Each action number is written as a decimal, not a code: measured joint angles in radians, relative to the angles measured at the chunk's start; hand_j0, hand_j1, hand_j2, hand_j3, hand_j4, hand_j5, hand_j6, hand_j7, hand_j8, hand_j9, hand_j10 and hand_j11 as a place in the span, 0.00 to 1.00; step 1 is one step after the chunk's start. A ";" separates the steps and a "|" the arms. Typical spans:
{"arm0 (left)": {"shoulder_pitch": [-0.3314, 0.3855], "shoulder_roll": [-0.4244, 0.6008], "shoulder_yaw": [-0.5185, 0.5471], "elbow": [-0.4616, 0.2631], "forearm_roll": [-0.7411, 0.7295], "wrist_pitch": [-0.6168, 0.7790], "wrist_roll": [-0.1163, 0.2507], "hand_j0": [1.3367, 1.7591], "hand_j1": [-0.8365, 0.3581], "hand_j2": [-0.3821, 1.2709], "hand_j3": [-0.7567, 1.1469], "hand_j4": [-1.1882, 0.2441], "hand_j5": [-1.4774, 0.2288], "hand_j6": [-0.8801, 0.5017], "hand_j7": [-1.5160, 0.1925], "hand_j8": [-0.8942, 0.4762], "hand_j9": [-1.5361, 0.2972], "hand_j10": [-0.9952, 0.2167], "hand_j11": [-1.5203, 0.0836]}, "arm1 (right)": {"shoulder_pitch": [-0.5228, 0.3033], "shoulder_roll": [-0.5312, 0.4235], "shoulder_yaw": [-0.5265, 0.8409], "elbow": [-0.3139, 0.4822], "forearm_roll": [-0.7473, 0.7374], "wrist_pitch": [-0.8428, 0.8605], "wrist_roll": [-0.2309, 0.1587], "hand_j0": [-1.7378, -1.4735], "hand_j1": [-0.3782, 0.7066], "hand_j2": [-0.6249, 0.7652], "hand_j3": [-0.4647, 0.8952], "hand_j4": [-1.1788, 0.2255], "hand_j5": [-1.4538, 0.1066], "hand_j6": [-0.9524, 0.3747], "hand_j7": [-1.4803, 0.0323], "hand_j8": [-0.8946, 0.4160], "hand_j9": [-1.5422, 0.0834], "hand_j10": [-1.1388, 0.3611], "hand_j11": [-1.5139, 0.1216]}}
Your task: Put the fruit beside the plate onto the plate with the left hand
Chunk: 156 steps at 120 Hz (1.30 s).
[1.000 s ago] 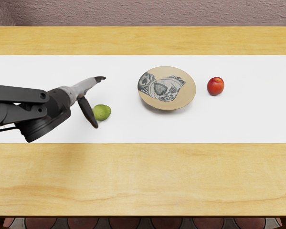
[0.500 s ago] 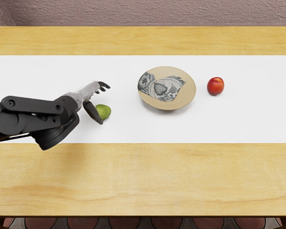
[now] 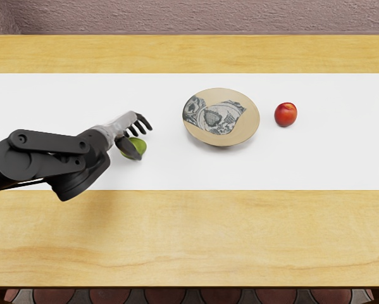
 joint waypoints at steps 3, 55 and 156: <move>0.001 0.002 0.000 -0.002 0.000 0.000 0.000 0.76 0.53 0.29 0.40 0.51 0.51 0.30 0.53 0.31 0.51 0.44 0.57 | 0.000 0.000 0.000 0.000 0.000 0.000 0.000 0.30 0.05 0.45 0.34 0.83 0.92 0.71 0.96 0.67 0.94 0.75 0.91; 0.014 0.013 0.002 -0.020 0.006 -0.006 0.005 0.76 0.46 0.38 0.40 0.40 0.44 0.27 0.46 0.31 0.42 0.35 0.47 | 0.000 0.000 0.000 0.000 0.000 0.000 0.000 0.30 0.05 0.45 0.34 0.83 0.92 0.71 0.96 0.67 0.94 0.75 0.91; -0.034 0.045 -0.093 -0.022 -0.021 -0.123 0.001 0.73 0.34 0.44 0.40 0.31 0.19 0.43 0.26 0.49 0.26 0.50 0.27 | 0.000 0.000 0.000 0.000 0.000 0.000 0.000 0.30 0.05 0.45 0.34 0.83 0.92 0.71 0.96 0.67 0.94 0.75 0.91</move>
